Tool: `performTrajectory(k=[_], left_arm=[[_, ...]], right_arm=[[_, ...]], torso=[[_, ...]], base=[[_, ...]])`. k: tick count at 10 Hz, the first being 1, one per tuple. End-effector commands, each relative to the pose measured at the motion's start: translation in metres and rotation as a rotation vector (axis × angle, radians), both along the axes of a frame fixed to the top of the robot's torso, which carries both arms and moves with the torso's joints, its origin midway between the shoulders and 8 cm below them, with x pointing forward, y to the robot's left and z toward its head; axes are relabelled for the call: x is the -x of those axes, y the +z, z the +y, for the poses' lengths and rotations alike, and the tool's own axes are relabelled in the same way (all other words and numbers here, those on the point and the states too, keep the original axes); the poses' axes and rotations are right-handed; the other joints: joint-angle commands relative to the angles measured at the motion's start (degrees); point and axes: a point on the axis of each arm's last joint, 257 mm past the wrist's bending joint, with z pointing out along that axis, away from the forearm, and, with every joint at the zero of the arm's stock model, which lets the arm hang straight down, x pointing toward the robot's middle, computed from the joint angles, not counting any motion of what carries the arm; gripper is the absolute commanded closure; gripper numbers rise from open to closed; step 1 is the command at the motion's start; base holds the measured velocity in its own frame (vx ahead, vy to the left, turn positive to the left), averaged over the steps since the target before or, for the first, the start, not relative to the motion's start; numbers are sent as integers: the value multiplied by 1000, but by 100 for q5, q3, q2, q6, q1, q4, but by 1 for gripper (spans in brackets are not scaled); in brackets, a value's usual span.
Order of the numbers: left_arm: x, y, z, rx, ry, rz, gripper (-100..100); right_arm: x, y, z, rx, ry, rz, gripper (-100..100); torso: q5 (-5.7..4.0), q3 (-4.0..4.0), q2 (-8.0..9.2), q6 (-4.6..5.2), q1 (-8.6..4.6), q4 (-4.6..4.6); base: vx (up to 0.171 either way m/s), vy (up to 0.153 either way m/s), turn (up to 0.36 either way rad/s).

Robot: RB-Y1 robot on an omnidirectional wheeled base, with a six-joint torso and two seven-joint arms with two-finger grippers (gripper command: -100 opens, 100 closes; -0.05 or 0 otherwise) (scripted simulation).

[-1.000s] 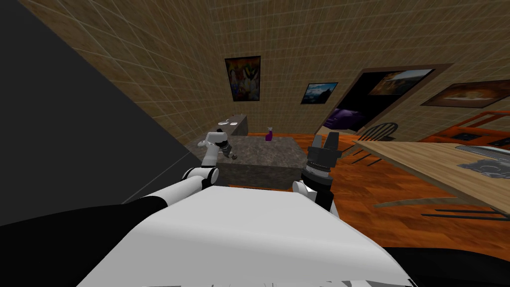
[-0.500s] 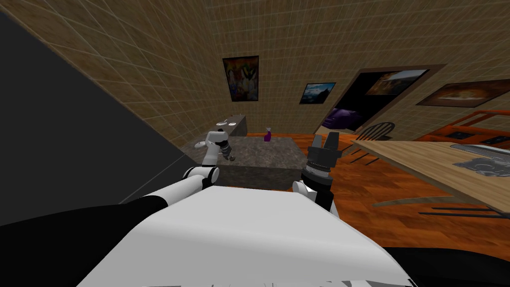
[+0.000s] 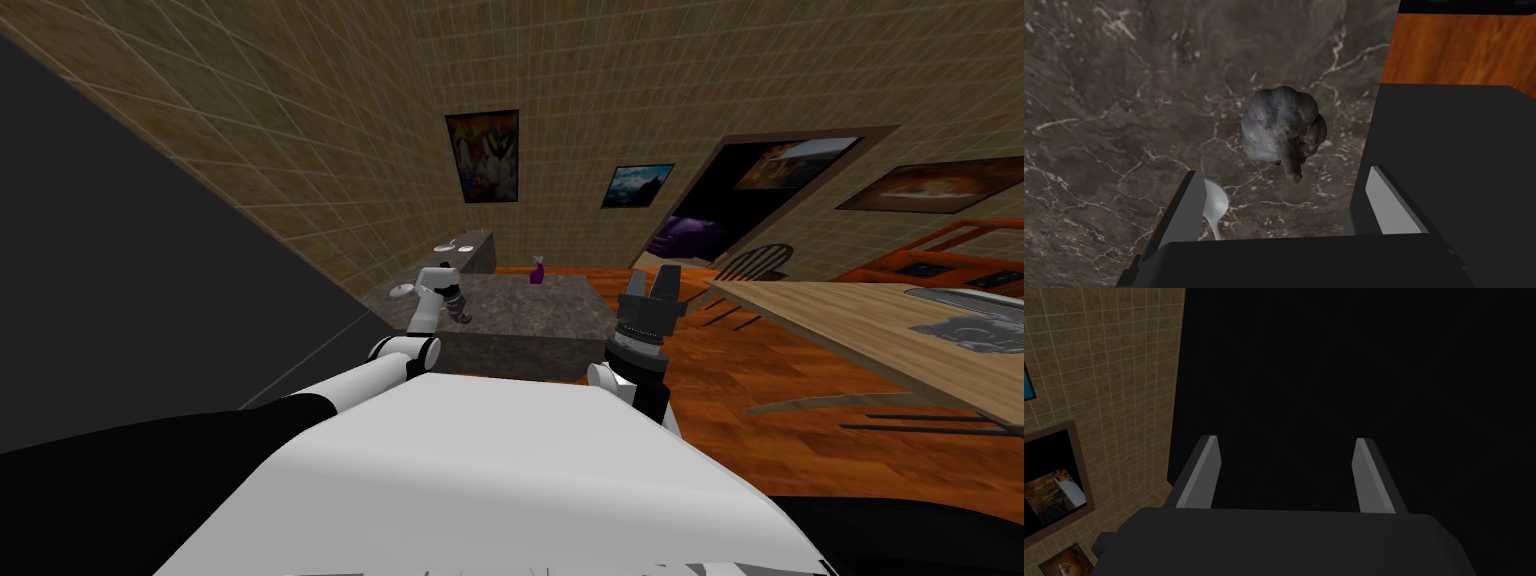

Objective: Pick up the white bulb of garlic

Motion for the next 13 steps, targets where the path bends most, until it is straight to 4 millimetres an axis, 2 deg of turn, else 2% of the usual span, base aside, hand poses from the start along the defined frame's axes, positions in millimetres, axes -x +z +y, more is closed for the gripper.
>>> performTrajectory(k=[1, 2, 3, 7, 8, 9, 11, 12, 13], left_arm=[[-1, -8, 1, 0, 1, -2, -100], [0, -5, 0, 0, 1, -1, -100], [0, -5, 0, 0, 0, -2, 100], [0, -5, 0, 0, 0, -2, 100], [0, -5, 0, 0, 0, -2, 0], [0, 4, 1, 0, -1, -2, 100], [1, 14, 1, 0, -2, -1, 100], [0, 11, -1, 0, -2, -4, 100], [1, 12, -1, 0, -2, -2, 0]], right_arm=[[0, 0, 0, 0, 0, 0, 0], [0, 0, 0, 0, 0, 0, 0], [0, 0, 0, 0, 0, 0, 0], [0, 0, 0, 0, 0, 0, 0], [0, 0, 0, 0, 0, 0, 0], [0, 0, 0, 0, 0, 0, 0], [0, 0, 0, 0, 0, 0, 0], [0, 0, 0, 0, 0, 0, 0], [0, 0, 0, 0, 0, 0, 0]], torso=[[0, 0, 0, 0, 0, 0], [0, 0, 1, 0, 0, 0], [-1, 1, 0, 0, -1, 1], [1, -5, -7, 1, 0, -3], [1, -5, -7, 1, 0, -3], [1, -5, -7, 1, 0, -3], [-2, -3, -7, 1, -5, 0], [-2, -3, -5, 1, -6, 0], [0, -4, -5, 1, -3, -2]], base=[[-3, 6, -7], [0, 0, 0], [0, 0, 0], [0, 0, 0], [0, 0, 0], [2, -5, 10], [5, -6, 7], [0, 0, 0], [0, 0, 0]])
